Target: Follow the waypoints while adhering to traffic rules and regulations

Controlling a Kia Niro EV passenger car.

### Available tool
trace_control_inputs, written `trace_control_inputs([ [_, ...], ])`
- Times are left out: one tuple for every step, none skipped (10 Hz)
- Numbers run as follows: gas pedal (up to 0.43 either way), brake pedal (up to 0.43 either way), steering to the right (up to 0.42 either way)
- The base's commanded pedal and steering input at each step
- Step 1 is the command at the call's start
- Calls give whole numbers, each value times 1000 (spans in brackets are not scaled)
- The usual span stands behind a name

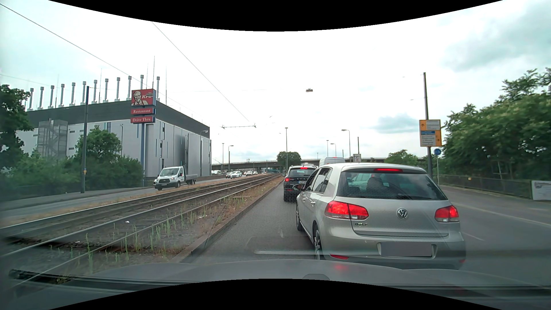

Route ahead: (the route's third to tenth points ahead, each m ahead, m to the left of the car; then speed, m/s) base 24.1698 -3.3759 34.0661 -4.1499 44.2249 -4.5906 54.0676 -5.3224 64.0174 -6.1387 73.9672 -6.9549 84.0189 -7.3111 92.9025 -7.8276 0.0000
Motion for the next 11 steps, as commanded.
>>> trace_control_inputs([
  [0,244,1],
  [0,244,1],
  [0,244,1],
  [0,244,1],
  [0,244,1],
  [0,244,1],
  [0,250,1],
  [0,244,1],
  [0,244,1],
  [0,244,1],
  [0,244,1],
])
